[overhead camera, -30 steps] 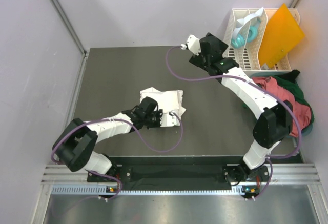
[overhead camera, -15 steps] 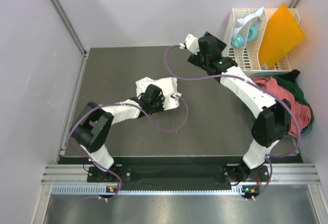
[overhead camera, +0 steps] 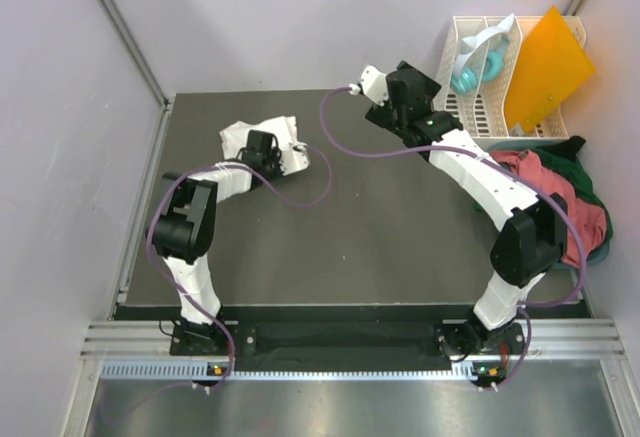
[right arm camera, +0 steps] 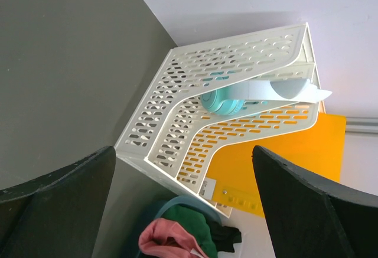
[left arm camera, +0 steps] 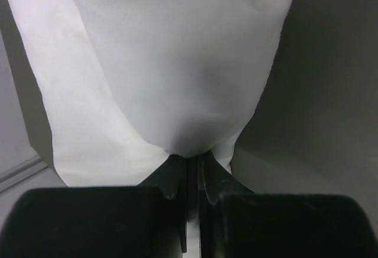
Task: Fold and stack the t-shirts
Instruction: Put the neatly folded tshirt into the corner of the board with the left arm
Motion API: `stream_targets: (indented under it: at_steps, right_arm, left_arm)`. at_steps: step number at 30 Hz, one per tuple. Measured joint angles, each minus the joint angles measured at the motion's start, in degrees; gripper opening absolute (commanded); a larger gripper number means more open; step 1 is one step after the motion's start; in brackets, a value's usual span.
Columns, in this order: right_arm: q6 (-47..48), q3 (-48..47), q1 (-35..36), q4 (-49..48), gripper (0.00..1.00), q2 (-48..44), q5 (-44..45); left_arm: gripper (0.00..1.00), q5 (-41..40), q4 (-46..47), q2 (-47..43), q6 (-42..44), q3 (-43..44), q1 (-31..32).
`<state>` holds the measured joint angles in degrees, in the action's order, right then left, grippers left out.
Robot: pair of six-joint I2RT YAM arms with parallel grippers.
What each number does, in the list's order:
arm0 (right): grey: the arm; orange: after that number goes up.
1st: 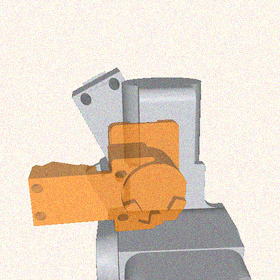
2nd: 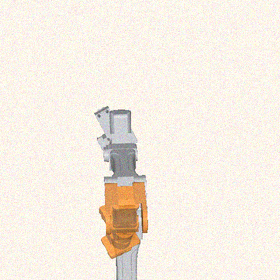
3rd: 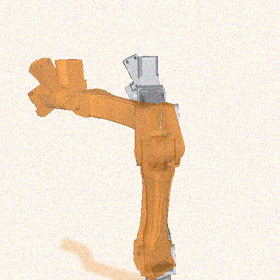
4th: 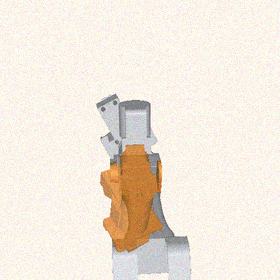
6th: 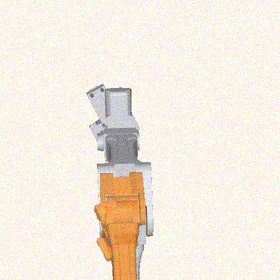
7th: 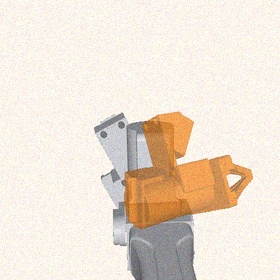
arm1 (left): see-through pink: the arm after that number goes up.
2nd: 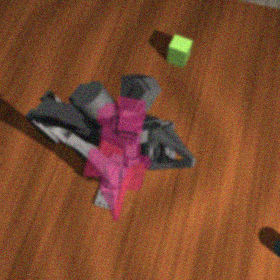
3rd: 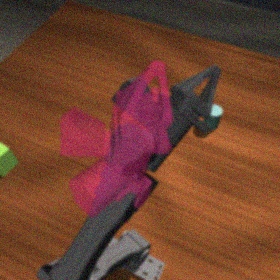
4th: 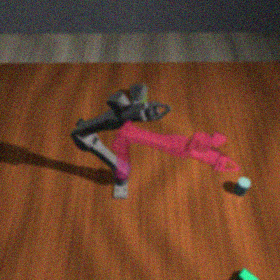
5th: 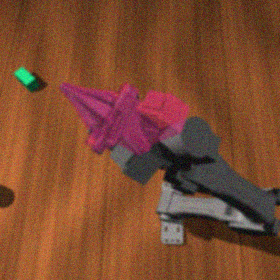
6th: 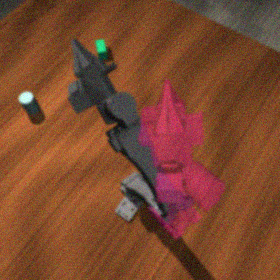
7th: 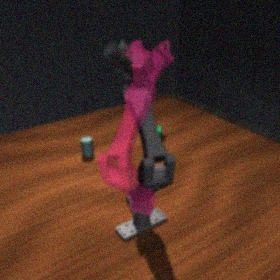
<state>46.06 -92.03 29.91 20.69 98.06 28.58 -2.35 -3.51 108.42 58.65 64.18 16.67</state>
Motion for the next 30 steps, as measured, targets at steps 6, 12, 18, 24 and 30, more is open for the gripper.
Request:
stream_targets:
  at_steps: [6, 12, 18, 24, 30]
  right_arm:
    - [0.1, 0.0, 0.0, -0.1, 0.99, 0.0, 0.0]
    - [0.4, -0.4, 0.0, -0.1, 0.99, 0.7, 0.0]
    - [0.3, -1.4, 0.1, -0.3, 0.99, 2.0, -0.1]
    - [0.2, -1.4, 0.3, -0.3, 0.99, 2.1, -0.2]
    - [0.2, -1.4, 0.4, -0.2, 0.99, 2.3, -0.2]
  left_arm:
    - [0.0, -2.4, -1.0, 5.3, 6.7, 6.4, -6.4]
    - [0.0, -4.8, -4.2, 10.9, 14.6, 14.4, -9.9]
    - [0.0, -3.6, -5.7, 14.2, 21.5, 19.4, -13.2]
    - [0.0, -1.8, -5.7, 16.8, 26.9, 22.9, -16.3]
    - [0.0, -1.6, -6.3, 20.7, 28.8, 28.6, -19.2]
